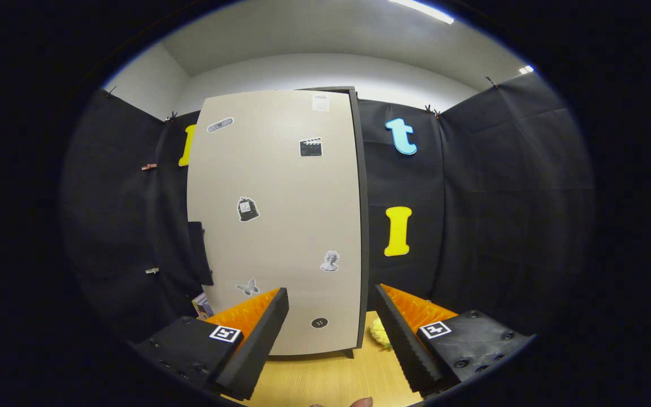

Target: Open the shoe cabinet door, grab the shoes and put them into the shoe cabinet, then close the shoe cabinet door.

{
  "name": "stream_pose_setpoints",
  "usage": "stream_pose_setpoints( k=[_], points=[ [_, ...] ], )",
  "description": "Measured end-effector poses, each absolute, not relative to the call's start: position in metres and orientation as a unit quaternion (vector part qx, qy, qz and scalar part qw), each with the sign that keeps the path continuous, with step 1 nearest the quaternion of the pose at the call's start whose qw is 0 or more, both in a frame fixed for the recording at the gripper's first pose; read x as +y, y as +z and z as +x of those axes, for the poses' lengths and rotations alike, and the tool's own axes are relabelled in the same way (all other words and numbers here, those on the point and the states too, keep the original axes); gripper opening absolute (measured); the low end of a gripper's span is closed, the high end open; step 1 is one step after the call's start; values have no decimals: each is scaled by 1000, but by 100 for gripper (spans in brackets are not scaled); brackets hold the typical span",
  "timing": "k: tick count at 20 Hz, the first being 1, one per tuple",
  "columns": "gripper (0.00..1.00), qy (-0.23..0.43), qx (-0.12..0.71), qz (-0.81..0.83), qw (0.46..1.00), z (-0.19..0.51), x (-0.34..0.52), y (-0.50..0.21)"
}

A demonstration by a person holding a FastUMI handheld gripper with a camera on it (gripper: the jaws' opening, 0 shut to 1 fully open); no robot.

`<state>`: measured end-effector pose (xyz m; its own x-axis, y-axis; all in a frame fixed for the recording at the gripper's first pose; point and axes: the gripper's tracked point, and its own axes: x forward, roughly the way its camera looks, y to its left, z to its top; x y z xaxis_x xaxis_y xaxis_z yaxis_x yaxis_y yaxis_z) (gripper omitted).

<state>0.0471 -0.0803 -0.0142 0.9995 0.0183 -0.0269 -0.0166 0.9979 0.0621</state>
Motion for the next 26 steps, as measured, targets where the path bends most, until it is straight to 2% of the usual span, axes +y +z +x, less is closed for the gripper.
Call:
stream_pose_setpoints(
  k=[26],
  points=[
    [98,29,32,33,999,59,-95,-27]
  ],
)
